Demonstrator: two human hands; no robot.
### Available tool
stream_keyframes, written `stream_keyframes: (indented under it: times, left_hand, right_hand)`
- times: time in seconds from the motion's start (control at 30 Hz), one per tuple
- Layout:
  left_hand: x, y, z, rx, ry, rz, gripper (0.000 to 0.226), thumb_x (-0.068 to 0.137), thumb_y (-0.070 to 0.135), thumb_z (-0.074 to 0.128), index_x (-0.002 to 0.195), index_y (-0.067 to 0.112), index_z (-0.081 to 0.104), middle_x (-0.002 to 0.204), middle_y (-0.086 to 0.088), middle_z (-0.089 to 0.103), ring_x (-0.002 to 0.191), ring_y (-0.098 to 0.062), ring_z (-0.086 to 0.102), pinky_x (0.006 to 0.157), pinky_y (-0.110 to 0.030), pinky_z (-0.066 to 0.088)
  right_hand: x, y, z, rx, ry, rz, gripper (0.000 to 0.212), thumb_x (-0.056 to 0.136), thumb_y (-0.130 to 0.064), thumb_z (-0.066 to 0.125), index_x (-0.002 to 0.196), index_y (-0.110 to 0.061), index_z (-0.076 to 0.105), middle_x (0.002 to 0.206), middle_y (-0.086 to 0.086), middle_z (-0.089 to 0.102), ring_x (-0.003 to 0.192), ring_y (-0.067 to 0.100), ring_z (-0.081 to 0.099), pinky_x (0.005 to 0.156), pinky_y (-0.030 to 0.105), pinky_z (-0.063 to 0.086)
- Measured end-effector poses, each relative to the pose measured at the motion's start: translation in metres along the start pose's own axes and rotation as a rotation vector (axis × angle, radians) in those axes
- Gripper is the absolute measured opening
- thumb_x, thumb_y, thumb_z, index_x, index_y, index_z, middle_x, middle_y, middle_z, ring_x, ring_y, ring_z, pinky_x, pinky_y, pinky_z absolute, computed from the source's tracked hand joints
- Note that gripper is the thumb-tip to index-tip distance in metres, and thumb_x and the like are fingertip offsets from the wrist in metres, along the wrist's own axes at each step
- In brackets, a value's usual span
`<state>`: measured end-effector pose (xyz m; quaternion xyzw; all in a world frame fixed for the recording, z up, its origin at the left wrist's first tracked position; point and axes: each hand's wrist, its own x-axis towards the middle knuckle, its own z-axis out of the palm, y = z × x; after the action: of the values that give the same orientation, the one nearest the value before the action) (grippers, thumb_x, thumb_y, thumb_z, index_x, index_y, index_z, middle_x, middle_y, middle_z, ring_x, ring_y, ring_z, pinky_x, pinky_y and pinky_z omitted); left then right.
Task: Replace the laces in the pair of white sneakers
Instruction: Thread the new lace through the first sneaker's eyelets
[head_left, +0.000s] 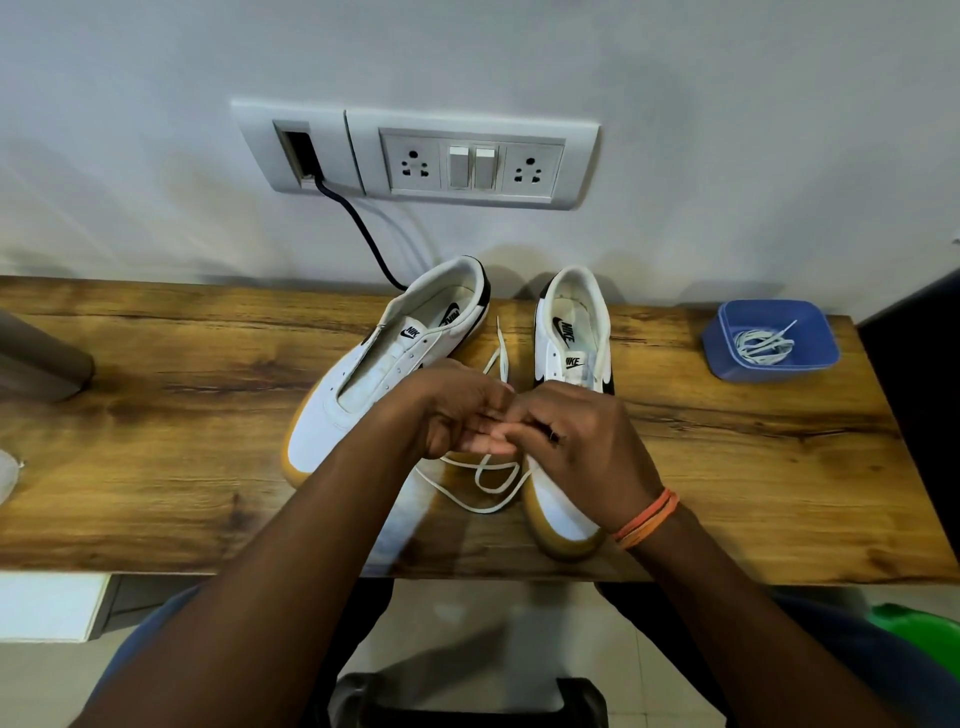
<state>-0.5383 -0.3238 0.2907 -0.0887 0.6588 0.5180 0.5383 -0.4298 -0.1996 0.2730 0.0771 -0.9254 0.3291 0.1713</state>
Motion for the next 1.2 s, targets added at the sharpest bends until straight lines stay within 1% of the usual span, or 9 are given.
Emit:
stream_keyframes:
  times: [0.2, 0.33, 0.47, 0.6, 0.73, 0.9, 1.0, 1.07, 1.2]
  left_hand:
    - [-0.003, 0.000, 0.001, 0.206, 0.127, 0.126, 0.009, 0.093, 0.013, 0.066, 0.099, 0.008, 0.062, 0.069, -0.008, 0.070, 0.055, -0.017, 0.067, 0.051, -0.026, 0.055]
    - [0.001, -0.004, 0.006, 0.287, 0.282, 0.519, 0.007, 0.093, 0.016, 0.064, 0.089, 0.011, 0.068, 0.067, -0.002, 0.069, 0.050, -0.017, 0.063, 0.047, -0.023, 0.048]
    - [-0.001, -0.006, 0.021, 0.256, 0.014, 0.599, 0.013, 0.095, 0.019, 0.063, 0.100, 0.011, 0.071, 0.078, -0.001, 0.074, 0.060, -0.019, 0.070, 0.048, -0.021, 0.049]
    - [0.007, -0.013, 0.029, 0.111, -0.098, 0.575, 0.014, 0.092, 0.006, 0.065, 0.102, -0.001, 0.070, 0.089, -0.019, 0.073, 0.067, -0.020, 0.071, 0.060, -0.023, 0.057]
    - [0.011, -0.016, 0.030, 0.133, -0.154, 0.573, 0.009, 0.090, 0.003, 0.066, 0.096, 0.001, 0.071, 0.085, -0.017, 0.073, 0.069, -0.022, 0.072, 0.062, -0.025, 0.058]
    - [0.024, -0.031, 0.039, 0.733, 0.246, 0.881, 0.011, 0.090, 0.018, 0.067, 0.089, 0.015, 0.077, 0.080, 0.002, 0.073, 0.068, -0.013, 0.066, 0.066, -0.031, 0.054]
    - [0.034, -0.044, 0.047, 1.175, 0.444, 1.068, 0.018, 0.086, 0.020, 0.059, 0.084, 0.021, 0.077, 0.084, 0.000, 0.064, 0.078, -0.022, 0.055, 0.066, -0.034, 0.046]
    - [0.039, -0.050, 0.054, 1.306, 0.514, 1.102, 0.019, 0.085, 0.019, 0.056, 0.079, 0.018, 0.075, 0.089, -0.002, 0.056, 0.083, -0.025, 0.046, 0.065, -0.038, 0.043]
    - [0.045, -0.055, 0.066, 1.314, 0.628, 1.060, 0.023, 0.086, 0.019, 0.051, 0.074, 0.013, 0.068, 0.092, -0.007, 0.051, 0.089, -0.029, 0.042, 0.065, -0.041, 0.042]
  right_hand:
    - [0.011, 0.017, -0.025, 0.408, 0.205, 0.661, 0.015, 0.083, -0.017, 0.076, 0.077, -0.006, 0.069, 0.066, 0.008, 0.066, 0.054, 0.016, 0.059, 0.048, 0.030, 0.052]
    - [0.008, 0.029, -0.032, 0.576, 0.161, 0.836, 0.011, 0.084, -0.017, 0.075, 0.079, -0.008, 0.071, 0.075, 0.014, 0.068, 0.063, 0.017, 0.058, 0.050, 0.026, 0.050]
    - [0.007, 0.027, -0.033, 0.735, 0.140, 0.936, 0.010, 0.077, -0.025, 0.078, 0.079, -0.017, 0.072, 0.078, 0.004, 0.071, 0.070, 0.012, 0.061, 0.055, 0.024, 0.047]
    - [0.005, 0.027, -0.036, 0.776, 0.124, 0.998, 0.033, 0.063, -0.041, 0.079, 0.083, -0.017, 0.074, 0.080, 0.004, 0.070, 0.071, 0.014, 0.060, 0.060, 0.028, 0.045]
    - [0.002, 0.031, -0.039, 0.716, 0.084, 1.042, 0.019, 0.079, -0.028, 0.078, 0.086, -0.011, 0.074, 0.076, 0.002, 0.070, 0.068, 0.012, 0.058, 0.058, 0.026, 0.045]
    - [-0.001, 0.040, -0.049, 0.485, 0.004, 1.011, 0.024, 0.082, -0.028, 0.076, 0.088, -0.004, 0.073, 0.071, 0.000, 0.065, 0.064, 0.009, 0.055, 0.056, 0.022, 0.046]
    - [-0.006, 0.055, -0.055, 0.058, -0.084, 0.891, 0.018, 0.083, -0.028, 0.076, 0.076, -0.013, 0.069, 0.072, -0.005, 0.065, 0.069, 0.011, 0.058, 0.061, 0.024, 0.043]
    - [-0.009, 0.059, -0.056, -0.112, -0.193, 0.873, 0.018, 0.084, -0.029, 0.075, 0.073, -0.018, 0.066, 0.077, -0.004, 0.065, 0.076, 0.015, 0.059, 0.067, 0.027, 0.044]
    - [-0.013, 0.060, -0.052, -0.047, -0.316, 0.890, 0.012, 0.084, -0.026, 0.074, 0.077, -0.018, 0.070, 0.085, 0.000, 0.070, 0.083, 0.016, 0.063, 0.079, 0.030, 0.049]
